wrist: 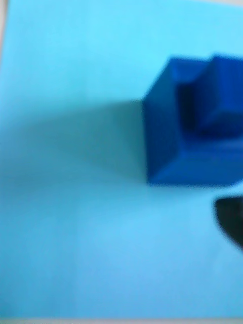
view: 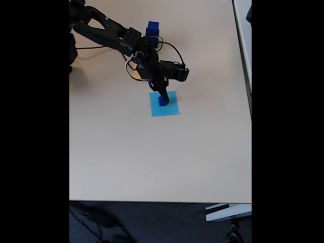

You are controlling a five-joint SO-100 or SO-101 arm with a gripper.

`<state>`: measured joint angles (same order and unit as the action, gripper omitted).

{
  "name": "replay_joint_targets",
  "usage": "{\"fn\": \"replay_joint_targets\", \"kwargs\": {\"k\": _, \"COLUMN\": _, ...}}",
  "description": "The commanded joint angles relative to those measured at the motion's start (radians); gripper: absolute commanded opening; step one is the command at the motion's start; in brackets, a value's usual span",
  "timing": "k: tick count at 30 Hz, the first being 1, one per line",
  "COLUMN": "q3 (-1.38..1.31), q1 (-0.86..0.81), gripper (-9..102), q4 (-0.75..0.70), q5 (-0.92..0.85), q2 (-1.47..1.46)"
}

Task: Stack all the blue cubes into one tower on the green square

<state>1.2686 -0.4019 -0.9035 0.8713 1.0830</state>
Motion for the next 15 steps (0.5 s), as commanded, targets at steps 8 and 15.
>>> {"fn": "replay_joint_targets", "kwargs": {"k": 8, "q3": -0.063, "q1": -0.002, "gripper": 16, "q4": -0.002, "q5": 0.006, "q2": 0.026}}
{"fn": "replay_joint_targets", "kwargs": {"k": 15, "q3": -0.063, "q1": 0.0, "gripper": 16, "q4": 0.002, "q5": 0.011, "q2": 0.021}}
